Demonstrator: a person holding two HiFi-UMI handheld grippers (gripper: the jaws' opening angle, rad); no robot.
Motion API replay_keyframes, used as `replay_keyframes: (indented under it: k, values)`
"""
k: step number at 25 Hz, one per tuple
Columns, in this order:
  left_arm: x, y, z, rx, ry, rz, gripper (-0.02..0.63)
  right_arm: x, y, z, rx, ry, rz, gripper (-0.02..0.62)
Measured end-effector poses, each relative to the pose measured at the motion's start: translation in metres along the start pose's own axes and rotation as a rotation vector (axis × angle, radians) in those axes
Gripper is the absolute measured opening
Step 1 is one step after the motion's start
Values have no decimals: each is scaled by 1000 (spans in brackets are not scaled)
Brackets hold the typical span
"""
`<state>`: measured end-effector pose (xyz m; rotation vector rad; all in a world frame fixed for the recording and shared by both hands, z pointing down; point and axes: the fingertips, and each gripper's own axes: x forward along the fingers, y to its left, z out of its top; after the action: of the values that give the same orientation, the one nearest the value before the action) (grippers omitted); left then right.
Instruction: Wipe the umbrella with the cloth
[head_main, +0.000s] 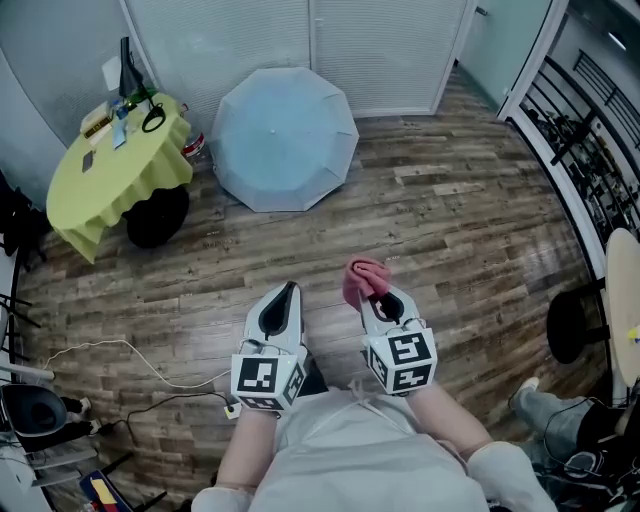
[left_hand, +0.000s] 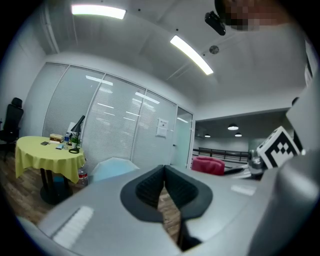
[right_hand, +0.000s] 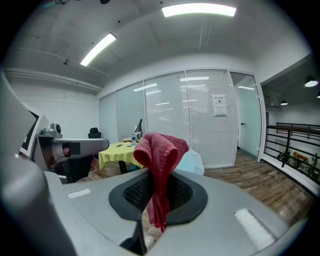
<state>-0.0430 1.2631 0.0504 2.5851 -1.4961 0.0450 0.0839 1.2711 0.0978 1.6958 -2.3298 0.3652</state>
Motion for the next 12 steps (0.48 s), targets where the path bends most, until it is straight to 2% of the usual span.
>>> replay_keyframes:
  k: [6,12]
  values:
    - [60,54,0,-24,14,-11,6,80,-5,21,-21,16,8,51]
    - [142,129,26,-34,11,-42,6,178,-13,59,-13,41,-17,51]
